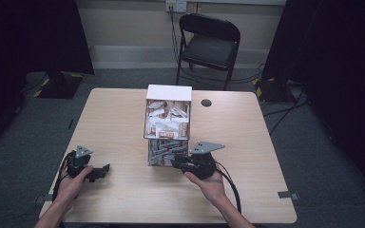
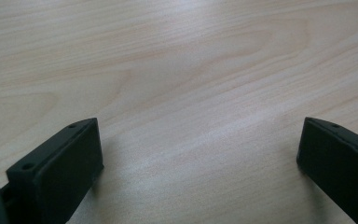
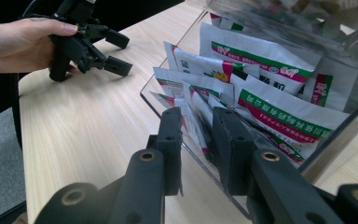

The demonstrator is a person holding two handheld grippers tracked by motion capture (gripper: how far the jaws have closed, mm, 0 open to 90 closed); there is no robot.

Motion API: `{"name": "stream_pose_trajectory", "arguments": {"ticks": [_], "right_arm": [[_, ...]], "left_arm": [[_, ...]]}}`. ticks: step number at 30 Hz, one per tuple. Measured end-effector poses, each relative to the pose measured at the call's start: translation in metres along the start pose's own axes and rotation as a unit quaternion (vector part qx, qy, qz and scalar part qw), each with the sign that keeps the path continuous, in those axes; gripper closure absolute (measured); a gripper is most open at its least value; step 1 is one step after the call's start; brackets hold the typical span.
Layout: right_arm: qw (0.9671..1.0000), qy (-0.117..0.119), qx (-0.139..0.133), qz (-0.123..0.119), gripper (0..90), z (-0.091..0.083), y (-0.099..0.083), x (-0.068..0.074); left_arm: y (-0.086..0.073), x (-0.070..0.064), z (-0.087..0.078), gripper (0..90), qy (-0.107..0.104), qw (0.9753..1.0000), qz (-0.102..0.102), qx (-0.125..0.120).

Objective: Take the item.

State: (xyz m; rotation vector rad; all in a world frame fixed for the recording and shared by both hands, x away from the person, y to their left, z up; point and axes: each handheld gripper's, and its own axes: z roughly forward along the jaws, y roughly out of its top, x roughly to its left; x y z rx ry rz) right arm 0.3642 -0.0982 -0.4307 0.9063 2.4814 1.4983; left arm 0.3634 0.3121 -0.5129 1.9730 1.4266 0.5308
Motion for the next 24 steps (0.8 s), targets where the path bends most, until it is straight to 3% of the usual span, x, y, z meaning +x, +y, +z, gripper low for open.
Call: {"name": "stream_pose_trajectory", "arguments": {"ticks": [9,17,24], "right_arm": [[0.9998,0.0,0.018,-0.006,79.0,0.012,-0.002,-0.004],[0.9998,-0.001,0.017,-0.008,78.9,0.016,-0.005,-0.005],[0.9998,-0.003,0.018,-0.013,86.9,0.018,-0.005,-0.009]], "left_arm": [[0.0,0.0,0.0,0.0,0.0,1.0,0.0,0.0],[0.0,0.0,0.0,0.0,0.0,1.0,0.0,0.0],[0.0,0.001,-0.001,0.0,-0.001,1.0,0.005,0.005]]}}
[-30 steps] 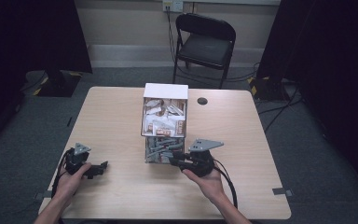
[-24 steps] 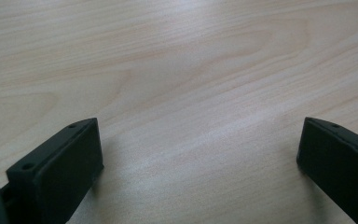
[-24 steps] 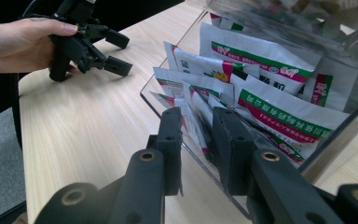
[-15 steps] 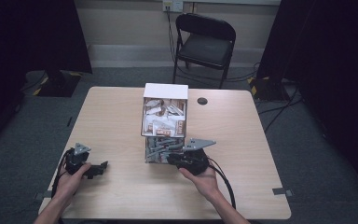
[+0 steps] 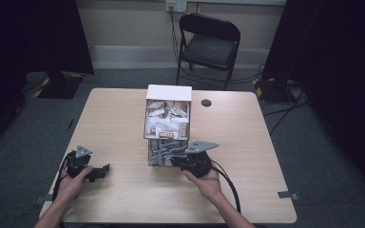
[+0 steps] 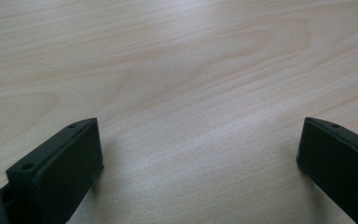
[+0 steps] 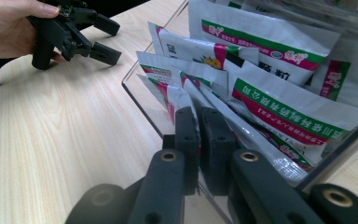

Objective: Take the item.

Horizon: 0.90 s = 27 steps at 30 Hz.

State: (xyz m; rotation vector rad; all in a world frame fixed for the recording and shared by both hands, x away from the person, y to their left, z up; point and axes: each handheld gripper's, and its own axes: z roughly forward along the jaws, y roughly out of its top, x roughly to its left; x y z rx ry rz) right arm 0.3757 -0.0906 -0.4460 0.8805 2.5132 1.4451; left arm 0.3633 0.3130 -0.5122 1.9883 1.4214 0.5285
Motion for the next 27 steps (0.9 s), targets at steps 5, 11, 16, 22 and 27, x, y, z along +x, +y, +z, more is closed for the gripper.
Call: {"name": "stream_pose_trajectory", "arguments": {"ticks": [5,11,16,22,27], "right_arm": [[1.0,0.002,0.0,-0.003,88.9,0.0003,0.0,-0.0012],[1.0,0.005,-0.001,-0.006,89.2,0.0001,0.0002,-0.0021],[0.9999,0.008,-0.011,-0.004,89.4,-0.0029,0.0026,-0.0019],[0.9998,0.011,-0.018,-0.004,89.5,-0.0058,0.0048,-0.0014],[0.9996,0.013,-0.023,-0.005,89.5,-0.0084,0.0073,-0.0008]], "left_arm": [[0.0,0.0001,0.0001,0.0,-0.001,1.0,0.0,0.0],[0.0,0.0001,0.0001,0.0,-0.001,1.0,0.0,0.0],[0.0,0.0001,0.0001,0.0,-0.001,1.0,0.0,0.0],[0.0,0.0001,0.0001,0.0,-0.001,1.0,0.0,0.0],[0.0001,0.0002,0.0001,0.0,-0.001,1.0,0.0,0.0]]}}
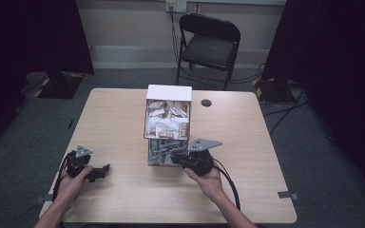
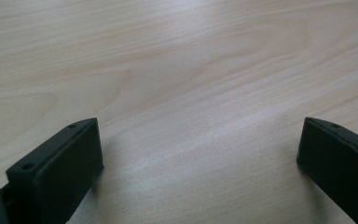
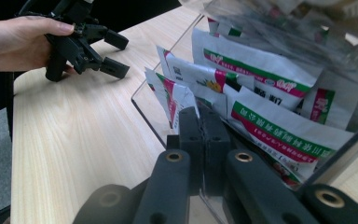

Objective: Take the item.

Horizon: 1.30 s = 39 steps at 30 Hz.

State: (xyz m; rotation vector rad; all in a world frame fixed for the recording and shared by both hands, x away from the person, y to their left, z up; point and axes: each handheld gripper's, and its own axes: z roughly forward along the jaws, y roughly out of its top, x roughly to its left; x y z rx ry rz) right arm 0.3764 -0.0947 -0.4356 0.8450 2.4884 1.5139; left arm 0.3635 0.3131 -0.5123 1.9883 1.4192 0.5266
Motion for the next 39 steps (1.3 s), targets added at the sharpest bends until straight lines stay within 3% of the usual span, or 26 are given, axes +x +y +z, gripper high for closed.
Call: {"name": "stream_pose_trajectory", "arguments": {"ticks": [26,39], "right_arm": [[0.999,0.015,-0.04,-0.008,89.6,-0.023,0.019,0.012],[0.9987,0.015,-0.048,-0.003,89.6,-0.037,0.02,0.013]], "left_arm": [[0.0,0.0,0.0,0.0,0.0,1.0,0.0,0.0],[0.0,0.0,0.0,0.0,0.0,1.0,0.0,0.0]]}}
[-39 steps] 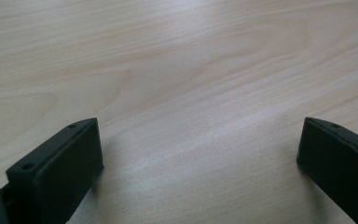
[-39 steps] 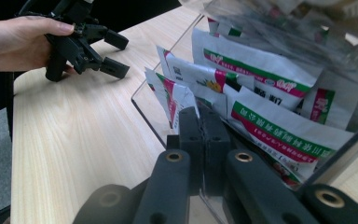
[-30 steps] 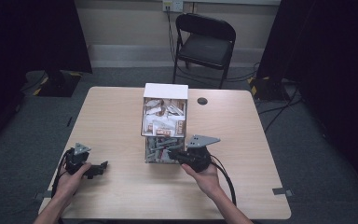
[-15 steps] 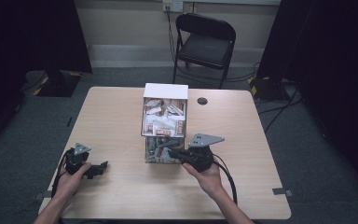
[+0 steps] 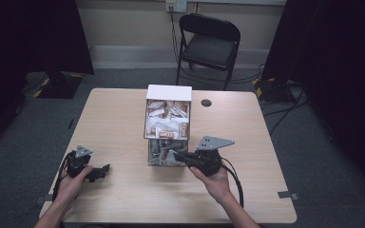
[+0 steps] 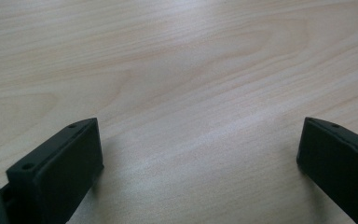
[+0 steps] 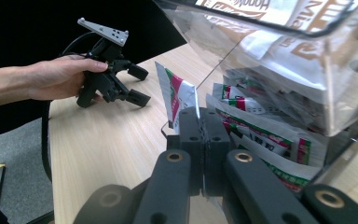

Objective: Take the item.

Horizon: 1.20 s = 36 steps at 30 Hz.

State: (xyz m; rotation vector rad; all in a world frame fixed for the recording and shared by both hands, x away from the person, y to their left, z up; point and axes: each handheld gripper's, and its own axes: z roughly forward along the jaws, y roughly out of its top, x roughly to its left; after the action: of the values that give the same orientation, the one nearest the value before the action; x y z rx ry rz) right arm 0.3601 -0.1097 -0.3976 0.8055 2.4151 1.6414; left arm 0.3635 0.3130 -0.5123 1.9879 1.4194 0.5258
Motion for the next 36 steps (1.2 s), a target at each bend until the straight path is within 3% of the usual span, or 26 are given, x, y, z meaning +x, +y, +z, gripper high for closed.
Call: {"name": "stream_pose_trajectory", "arguments": {"ticks": [12,36], "right_arm": [[0.9998,-0.017,-0.003,0.008,89.7,-0.028,-0.007,-0.003],[0.996,-0.077,-0.014,0.043,89.6,-0.077,-0.025,-0.034]], "left_arm": [[0.0,0.0,0.0,0.0,0.0,1.0,0.0,0.0],[0.0,0.0,0.0,0.0,0.0,1.0,0.0,0.0]]}}
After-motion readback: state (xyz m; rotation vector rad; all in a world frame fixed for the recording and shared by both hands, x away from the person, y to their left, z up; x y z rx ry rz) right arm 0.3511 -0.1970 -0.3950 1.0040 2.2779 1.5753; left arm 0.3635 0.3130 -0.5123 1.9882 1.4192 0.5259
